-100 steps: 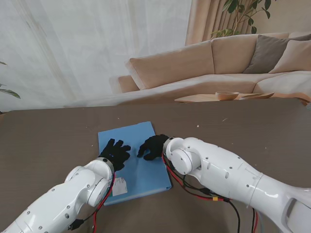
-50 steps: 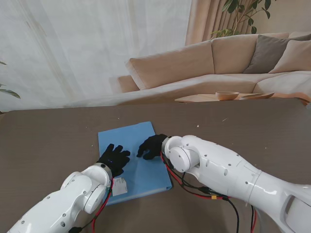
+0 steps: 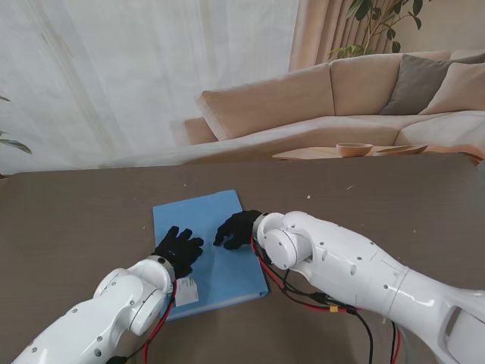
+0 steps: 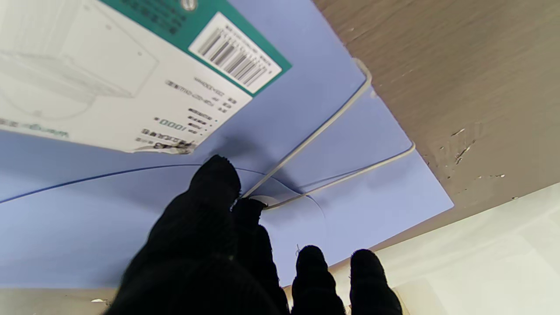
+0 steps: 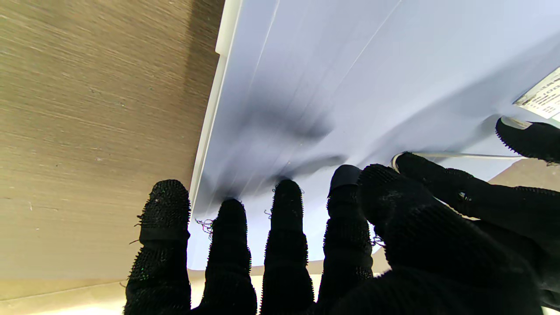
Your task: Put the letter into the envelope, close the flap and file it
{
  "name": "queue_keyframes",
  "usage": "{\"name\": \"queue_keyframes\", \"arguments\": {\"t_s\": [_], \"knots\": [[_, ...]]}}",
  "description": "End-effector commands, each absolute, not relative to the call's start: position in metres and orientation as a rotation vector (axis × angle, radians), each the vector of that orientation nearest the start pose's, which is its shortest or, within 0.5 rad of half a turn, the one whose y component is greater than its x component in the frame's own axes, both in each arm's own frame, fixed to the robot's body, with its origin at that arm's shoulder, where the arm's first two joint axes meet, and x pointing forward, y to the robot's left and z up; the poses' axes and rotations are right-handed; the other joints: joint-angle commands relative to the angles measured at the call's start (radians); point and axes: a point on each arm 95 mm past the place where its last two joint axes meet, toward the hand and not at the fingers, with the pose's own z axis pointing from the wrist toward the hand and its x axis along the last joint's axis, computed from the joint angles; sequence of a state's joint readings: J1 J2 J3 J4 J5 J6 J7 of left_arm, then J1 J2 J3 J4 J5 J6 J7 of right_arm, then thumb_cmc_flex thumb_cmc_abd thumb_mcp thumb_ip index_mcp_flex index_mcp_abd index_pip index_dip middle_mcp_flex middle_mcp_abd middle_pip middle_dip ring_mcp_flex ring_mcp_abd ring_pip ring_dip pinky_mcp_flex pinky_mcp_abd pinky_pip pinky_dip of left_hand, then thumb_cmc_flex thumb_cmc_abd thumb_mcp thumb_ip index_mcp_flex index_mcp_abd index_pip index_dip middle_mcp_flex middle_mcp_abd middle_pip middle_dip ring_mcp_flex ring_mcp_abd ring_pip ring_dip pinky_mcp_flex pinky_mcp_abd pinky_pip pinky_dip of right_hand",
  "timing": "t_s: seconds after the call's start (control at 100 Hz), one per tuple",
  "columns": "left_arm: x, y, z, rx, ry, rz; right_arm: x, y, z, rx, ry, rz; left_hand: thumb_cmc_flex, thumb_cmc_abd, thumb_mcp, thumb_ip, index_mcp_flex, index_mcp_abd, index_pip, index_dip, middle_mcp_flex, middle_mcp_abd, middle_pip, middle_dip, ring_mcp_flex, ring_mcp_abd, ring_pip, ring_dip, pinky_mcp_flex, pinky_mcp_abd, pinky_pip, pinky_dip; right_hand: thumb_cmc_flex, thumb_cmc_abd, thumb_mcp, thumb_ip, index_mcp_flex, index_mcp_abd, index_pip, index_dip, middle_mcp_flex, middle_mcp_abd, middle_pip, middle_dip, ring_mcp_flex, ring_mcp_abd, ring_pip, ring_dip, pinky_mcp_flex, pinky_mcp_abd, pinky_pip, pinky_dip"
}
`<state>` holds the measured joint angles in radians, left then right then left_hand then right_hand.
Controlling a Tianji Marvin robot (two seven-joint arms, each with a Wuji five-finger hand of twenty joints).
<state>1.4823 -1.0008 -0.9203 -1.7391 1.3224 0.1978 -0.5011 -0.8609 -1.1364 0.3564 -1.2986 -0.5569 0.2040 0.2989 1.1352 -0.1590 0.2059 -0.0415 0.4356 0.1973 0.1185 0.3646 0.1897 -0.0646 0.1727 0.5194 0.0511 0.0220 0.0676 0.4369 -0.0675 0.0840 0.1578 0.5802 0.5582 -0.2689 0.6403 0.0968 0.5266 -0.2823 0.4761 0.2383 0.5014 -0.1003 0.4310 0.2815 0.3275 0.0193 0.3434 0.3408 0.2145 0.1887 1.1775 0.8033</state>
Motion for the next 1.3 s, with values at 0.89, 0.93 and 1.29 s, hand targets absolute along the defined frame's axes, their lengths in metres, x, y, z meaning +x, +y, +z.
{"name": "queue_keyframes", "arguments": {"t_s": [0.89,0.93,1.29], "knots": [[0.392,-0.064,-0.374,-1.099,1.98,-0.731,0.447,0.141,-0.362,1.297,2.188,1.16,0.156,0.121,0.096,0.014,-0.007,-0.375,0.192,0.02,-0.046,-0.021,-0.042,0.012,-0.012,-0.006,-0.001,0.01,-0.01,0.007,-0.002,0.017,0.014,0.022,-0.006,0.034,0.014,-0.019,-0.006,-0.019,0.028,0.0,-0.009,0.008,0.126,0.096,0.098,0.066,0.007,0.022,0.032,0.019],[0.393,-0.064,-0.374,-1.102,1.979,-0.728,0.447,0.141,-0.362,1.298,2.187,1.16,0.156,0.121,0.097,0.014,-0.001,-0.373,0.194,0.02,-0.046,-0.019,-0.042,0.013,-0.012,-0.006,-0.001,0.011,-0.01,0.006,-0.003,0.018,0.014,0.022,-0.006,0.034,0.013,-0.019,-0.006,-0.019,0.026,0.001,-0.01,0.008,0.126,0.096,0.098,0.066,0.007,0.022,0.031,0.019],[0.397,-0.062,-0.375,-1.123,1.96,-0.71,0.447,0.141,-0.362,1.296,2.187,1.158,0.156,0.123,0.08,0.011,-0.007,-0.332,0.199,0.021,-0.052,-0.013,-0.052,0.017,-0.011,-0.007,-0.004,0.013,-0.01,0.006,-0.004,0.024,0.015,0.022,-0.004,0.034,0.013,-0.023,-0.005,-0.019,0.027,0.001,-0.01,0.009,0.126,0.096,0.098,0.066,0.008,0.022,0.033,0.02]]}}
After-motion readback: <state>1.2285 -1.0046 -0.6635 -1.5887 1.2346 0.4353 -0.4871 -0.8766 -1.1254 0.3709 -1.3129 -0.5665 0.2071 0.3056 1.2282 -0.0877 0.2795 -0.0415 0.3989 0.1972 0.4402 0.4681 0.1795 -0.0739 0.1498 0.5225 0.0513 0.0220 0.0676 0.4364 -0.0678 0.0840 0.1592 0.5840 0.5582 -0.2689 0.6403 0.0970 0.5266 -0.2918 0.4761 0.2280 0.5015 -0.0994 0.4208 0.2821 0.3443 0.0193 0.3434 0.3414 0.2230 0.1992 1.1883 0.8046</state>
